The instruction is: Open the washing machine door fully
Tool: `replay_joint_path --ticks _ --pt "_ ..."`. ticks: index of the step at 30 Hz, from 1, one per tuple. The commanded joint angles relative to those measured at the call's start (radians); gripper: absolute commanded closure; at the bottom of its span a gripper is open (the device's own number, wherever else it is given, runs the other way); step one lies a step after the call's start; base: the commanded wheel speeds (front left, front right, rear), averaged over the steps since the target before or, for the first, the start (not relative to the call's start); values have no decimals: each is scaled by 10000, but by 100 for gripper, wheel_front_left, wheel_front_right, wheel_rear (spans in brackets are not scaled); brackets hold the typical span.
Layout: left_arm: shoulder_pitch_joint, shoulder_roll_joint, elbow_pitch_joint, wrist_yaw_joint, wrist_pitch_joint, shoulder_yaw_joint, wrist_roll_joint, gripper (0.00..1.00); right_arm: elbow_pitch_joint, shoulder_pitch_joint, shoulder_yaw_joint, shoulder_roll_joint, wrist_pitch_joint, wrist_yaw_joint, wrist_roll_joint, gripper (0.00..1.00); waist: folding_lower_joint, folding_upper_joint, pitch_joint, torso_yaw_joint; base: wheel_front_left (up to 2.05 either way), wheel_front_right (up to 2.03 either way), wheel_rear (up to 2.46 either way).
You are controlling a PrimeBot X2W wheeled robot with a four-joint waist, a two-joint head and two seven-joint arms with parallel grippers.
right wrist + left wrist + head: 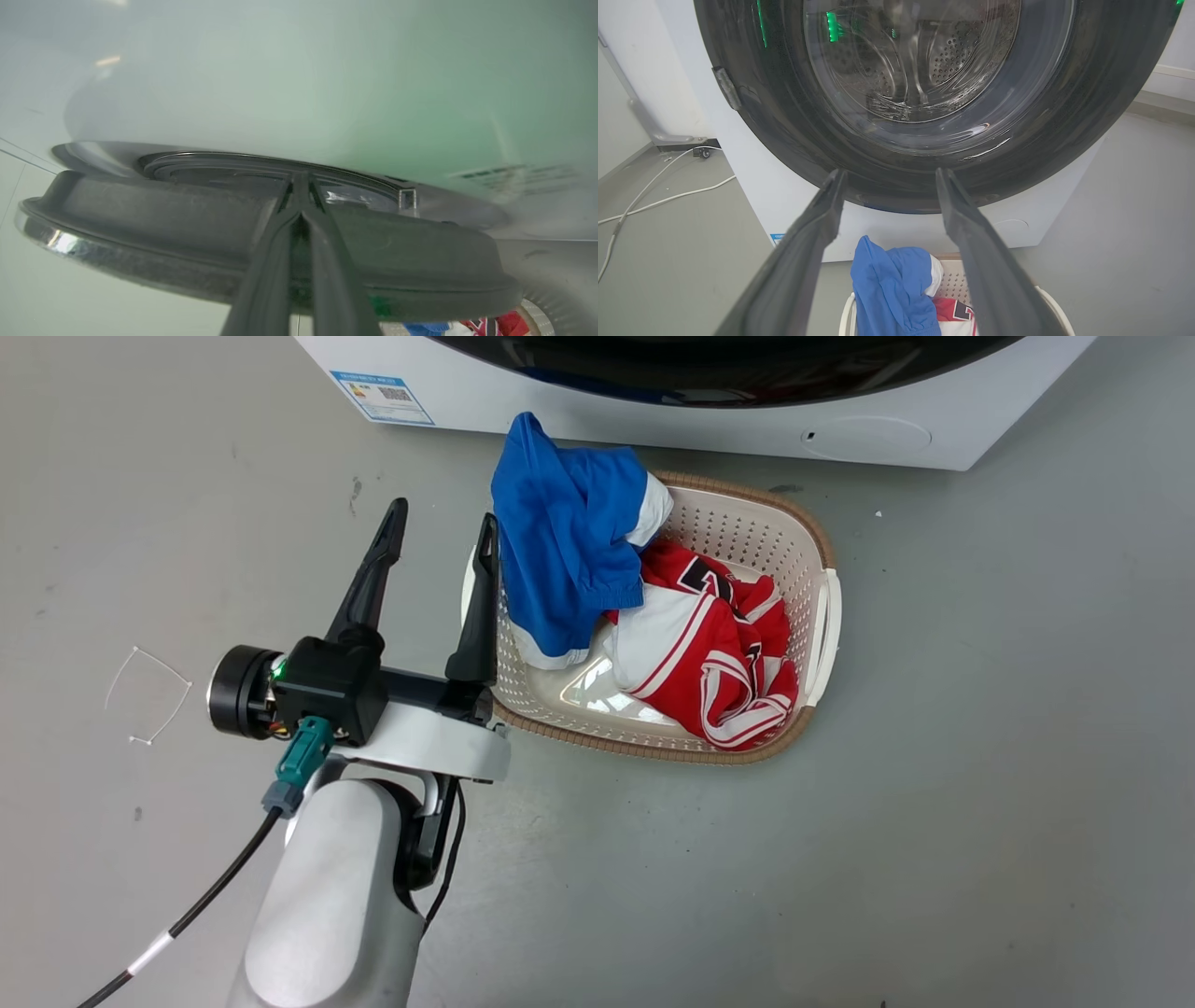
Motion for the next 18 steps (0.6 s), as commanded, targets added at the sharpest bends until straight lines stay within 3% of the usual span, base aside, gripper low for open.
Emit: replay_joint_path --ticks 1,18 --pt "-148 -25 -37 77 -27 -75 -76 0 36 -250 135 89 201 4 -136 100 -1 0 35 14 0 0 0" --pt "279 -22 315 116 -27 -167 -129 0 -217 1033 716 422 2913 4 91 100 -1 0 -914 -291 0 0 0"
